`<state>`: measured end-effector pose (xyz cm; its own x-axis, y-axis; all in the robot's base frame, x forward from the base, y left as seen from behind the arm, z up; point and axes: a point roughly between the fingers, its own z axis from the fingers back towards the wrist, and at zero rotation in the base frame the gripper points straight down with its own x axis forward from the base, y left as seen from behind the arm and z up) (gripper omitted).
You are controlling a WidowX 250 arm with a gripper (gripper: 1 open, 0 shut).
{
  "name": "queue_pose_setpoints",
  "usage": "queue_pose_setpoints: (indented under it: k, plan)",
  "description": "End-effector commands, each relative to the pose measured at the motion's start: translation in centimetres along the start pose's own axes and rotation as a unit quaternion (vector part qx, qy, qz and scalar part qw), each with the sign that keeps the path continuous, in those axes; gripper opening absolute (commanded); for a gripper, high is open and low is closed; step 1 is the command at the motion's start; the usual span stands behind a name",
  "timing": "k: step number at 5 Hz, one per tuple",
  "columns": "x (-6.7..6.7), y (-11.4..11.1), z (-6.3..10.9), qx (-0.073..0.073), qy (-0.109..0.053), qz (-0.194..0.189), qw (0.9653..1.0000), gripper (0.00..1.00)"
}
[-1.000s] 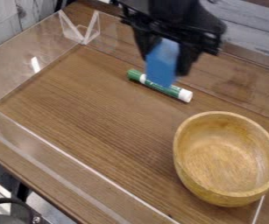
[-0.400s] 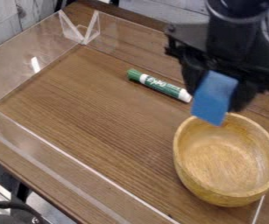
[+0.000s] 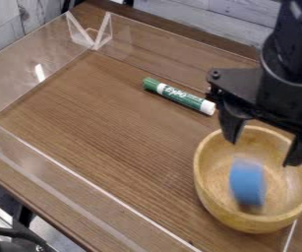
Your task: Put the blue block in the brown bowl
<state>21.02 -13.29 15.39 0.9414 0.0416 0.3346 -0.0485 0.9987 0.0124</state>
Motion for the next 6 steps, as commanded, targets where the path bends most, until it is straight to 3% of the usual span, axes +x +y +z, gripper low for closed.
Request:
queue_pose_setpoints:
  k: [1,6]
  plan:
    - [0.7,-0.2,0.6,-0.013,-0.018,0.004,0.9997,1.00]
    - [0.9,0.1,-0.7,-0.032,-0.030,0.022,0.9988,1.00]
